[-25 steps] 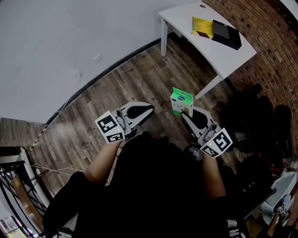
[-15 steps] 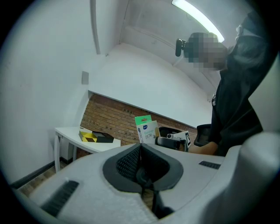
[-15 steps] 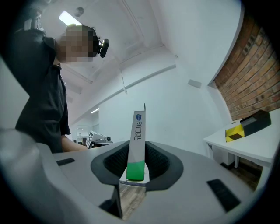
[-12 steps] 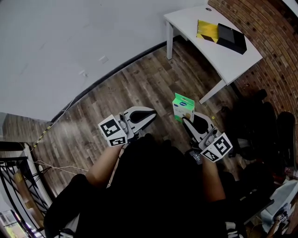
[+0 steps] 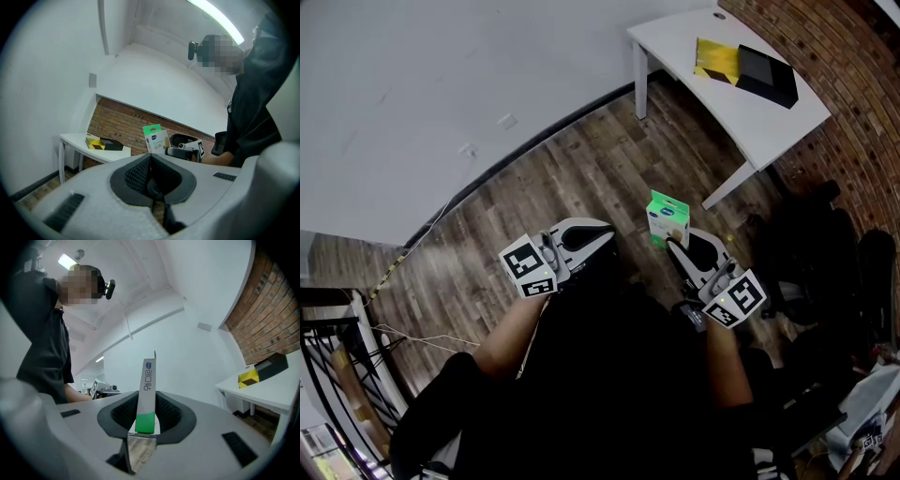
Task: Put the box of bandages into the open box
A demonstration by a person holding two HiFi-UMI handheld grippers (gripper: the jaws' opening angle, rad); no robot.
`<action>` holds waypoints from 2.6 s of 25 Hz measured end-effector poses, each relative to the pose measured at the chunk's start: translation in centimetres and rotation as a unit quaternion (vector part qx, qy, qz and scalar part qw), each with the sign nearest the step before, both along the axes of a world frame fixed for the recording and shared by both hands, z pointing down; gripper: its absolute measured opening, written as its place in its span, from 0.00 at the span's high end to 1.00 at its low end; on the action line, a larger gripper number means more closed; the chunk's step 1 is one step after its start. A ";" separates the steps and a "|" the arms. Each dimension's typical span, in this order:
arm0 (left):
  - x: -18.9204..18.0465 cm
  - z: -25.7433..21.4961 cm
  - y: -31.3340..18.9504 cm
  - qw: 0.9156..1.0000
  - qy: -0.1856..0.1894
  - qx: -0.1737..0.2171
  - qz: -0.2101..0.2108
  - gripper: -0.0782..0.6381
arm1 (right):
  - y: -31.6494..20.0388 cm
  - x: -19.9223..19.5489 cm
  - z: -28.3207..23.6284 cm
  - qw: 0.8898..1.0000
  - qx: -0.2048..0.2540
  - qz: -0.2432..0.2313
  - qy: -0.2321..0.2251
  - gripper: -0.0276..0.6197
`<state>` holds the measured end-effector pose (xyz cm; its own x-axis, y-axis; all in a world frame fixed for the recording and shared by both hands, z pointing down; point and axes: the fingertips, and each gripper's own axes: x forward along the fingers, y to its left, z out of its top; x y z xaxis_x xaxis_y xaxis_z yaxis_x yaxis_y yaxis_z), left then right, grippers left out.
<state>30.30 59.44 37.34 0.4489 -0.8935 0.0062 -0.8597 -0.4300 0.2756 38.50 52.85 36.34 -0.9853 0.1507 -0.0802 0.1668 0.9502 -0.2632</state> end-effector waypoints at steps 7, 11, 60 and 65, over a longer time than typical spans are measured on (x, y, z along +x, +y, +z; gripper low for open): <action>-1.4 0.5 -2.6 1.000 0.007 0.000 0.017 0.87 | -2.4 -0.9 0.7 1.000 -0.002 0.028 0.009 0.81; -2.4 0.9 -5.2 1.000 0.011 0.001 0.029 0.87 | -4.7 -1.6 1.0 0.999 -0.002 0.045 0.017 0.81; -29.1 0.9 -39.4 0.994 0.086 0.034 0.055 0.87 | -39.3 -26.2 0.1 0.992 0.005 0.118 0.052 0.81; -29.8 -0.2 -45.5 0.994 0.084 0.036 0.057 0.87 | -45.0 -26.9 -1.2 0.992 0.009 0.113 0.055 0.81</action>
